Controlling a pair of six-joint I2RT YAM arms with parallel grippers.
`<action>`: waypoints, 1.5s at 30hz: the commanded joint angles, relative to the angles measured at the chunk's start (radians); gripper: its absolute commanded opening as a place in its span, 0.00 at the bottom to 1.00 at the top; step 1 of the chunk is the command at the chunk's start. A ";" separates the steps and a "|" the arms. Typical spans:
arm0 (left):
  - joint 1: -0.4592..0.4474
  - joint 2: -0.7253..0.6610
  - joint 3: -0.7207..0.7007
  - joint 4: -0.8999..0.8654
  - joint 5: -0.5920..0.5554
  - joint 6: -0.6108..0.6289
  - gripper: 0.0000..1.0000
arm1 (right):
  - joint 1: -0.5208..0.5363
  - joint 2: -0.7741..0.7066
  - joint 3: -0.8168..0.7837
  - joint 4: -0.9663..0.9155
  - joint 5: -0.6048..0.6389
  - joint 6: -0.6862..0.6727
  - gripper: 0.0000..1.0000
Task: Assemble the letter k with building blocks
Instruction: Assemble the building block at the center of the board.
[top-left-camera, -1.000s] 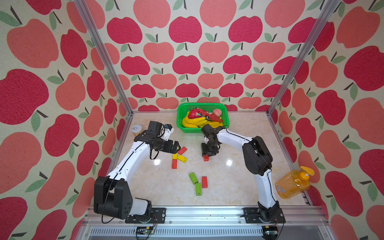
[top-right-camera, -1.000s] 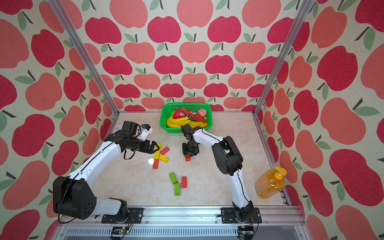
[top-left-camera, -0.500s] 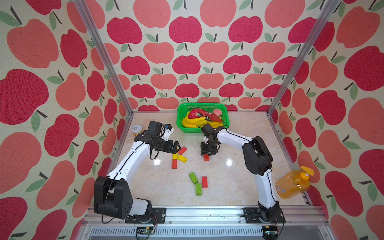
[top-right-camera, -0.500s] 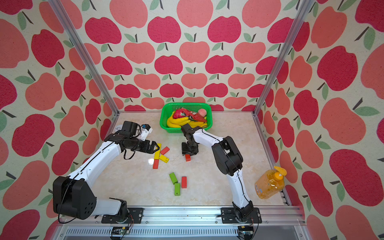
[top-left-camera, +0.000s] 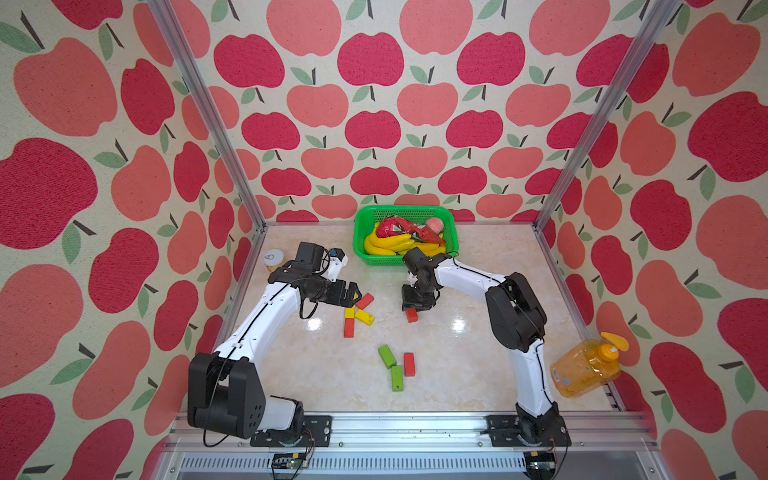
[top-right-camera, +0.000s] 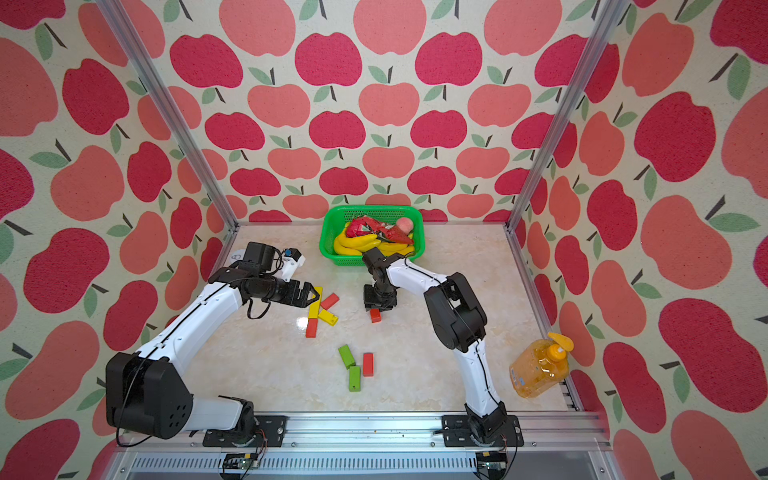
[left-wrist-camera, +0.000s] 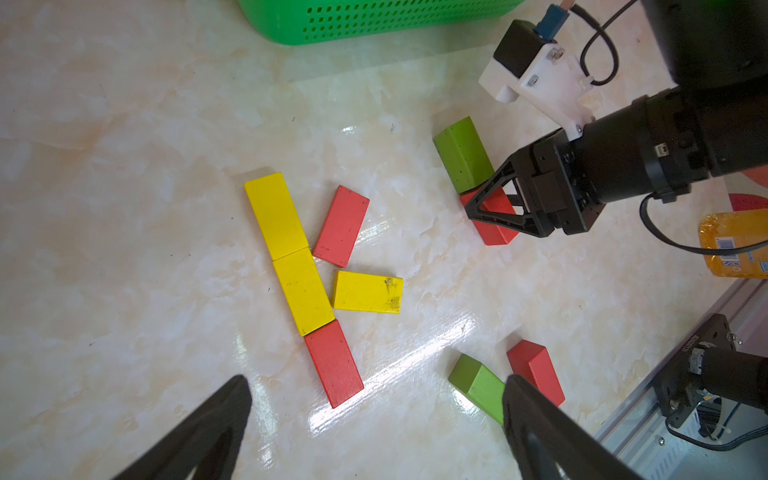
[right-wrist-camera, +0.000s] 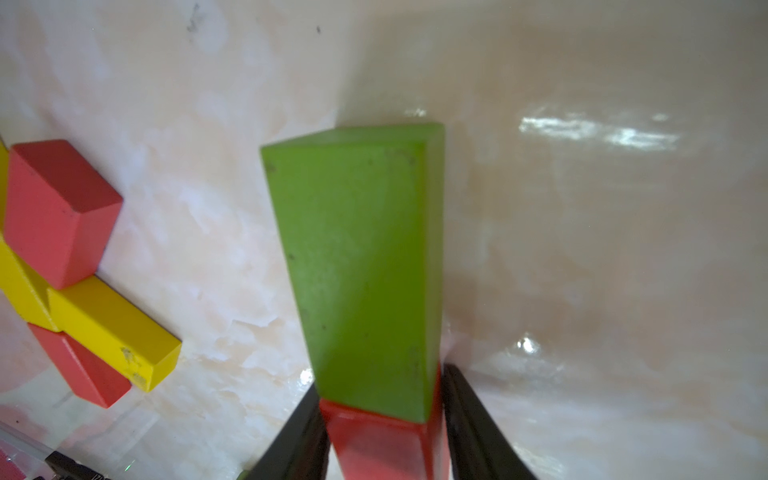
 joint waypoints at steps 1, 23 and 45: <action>0.002 -0.002 0.024 -0.015 0.023 0.020 0.98 | -0.004 -0.012 -0.026 -0.009 0.007 0.028 0.46; -0.002 -0.010 0.022 -0.015 0.026 0.022 0.98 | -0.002 -0.038 -0.028 0.016 0.036 0.041 0.58; -0.015 -0.067 0.015 -0.015 0.005 0.025 0.98 | 0.098 -0.516 -0.296 0.240 0.137 -0.041 0.99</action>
